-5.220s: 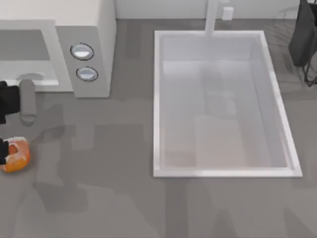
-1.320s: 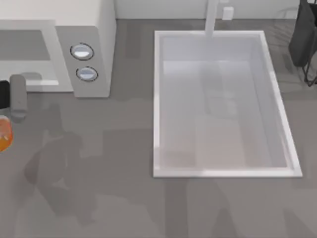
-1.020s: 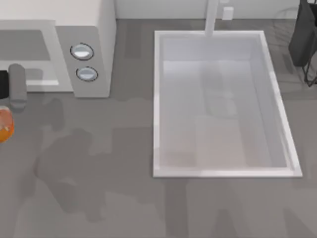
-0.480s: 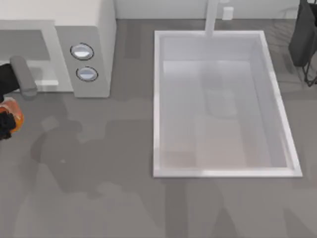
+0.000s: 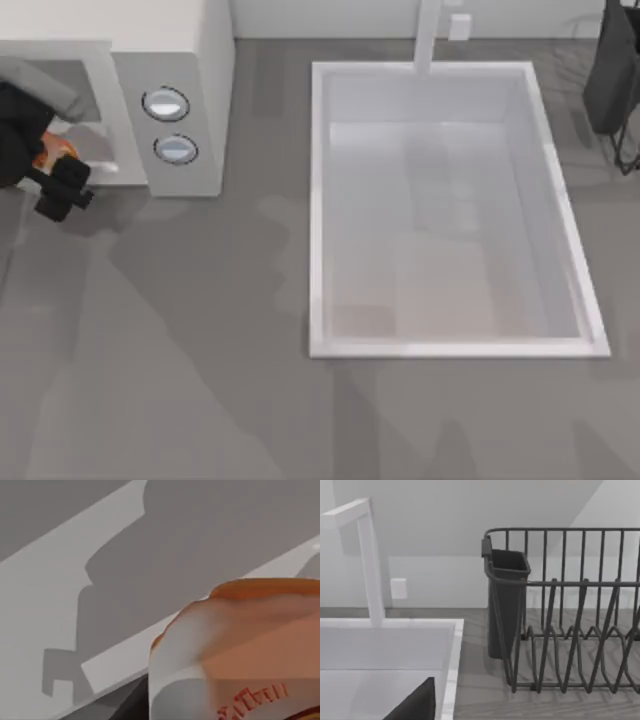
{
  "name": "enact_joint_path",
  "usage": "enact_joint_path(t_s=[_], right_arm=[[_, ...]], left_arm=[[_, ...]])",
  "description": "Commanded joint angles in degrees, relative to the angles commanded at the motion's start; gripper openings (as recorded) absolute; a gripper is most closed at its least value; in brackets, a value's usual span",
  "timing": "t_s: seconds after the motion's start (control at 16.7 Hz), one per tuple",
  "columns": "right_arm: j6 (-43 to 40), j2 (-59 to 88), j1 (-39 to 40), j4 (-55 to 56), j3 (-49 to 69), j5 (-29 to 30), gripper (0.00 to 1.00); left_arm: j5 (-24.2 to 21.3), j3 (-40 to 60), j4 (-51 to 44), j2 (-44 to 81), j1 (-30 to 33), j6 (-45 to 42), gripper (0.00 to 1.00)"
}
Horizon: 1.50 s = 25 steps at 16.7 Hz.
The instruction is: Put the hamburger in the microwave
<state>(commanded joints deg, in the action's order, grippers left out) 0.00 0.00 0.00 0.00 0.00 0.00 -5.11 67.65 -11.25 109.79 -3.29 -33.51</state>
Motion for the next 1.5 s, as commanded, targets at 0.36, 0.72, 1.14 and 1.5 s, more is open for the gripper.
enact_joint_path(t_s=[0.36,0.72,1.14,1.5], right_arm=[[0.00,0.00,0.00,0.00,0.00,0.00,1.00],[0.00,0.00,0.00,0.00,0.00,0.00,1.00],[0.00,0.00,0.00,0.00,0.00,0.00,1.00],[0.00,0.00,0.00,0.00,0.00,0.00,1.00]], left_arm=[[-4.35,-8.47,37.32,3.03,-2.91,17.14,0.00],[-7.70,-18.87,58.72,7.28,-7.34,26.65,0.00],[-8.29,-21.35,62.60,8.55,-8.74,28.01,0.00],[-7.88,-14.99,59.97,12.82,-7.67,28.16,0.00]])
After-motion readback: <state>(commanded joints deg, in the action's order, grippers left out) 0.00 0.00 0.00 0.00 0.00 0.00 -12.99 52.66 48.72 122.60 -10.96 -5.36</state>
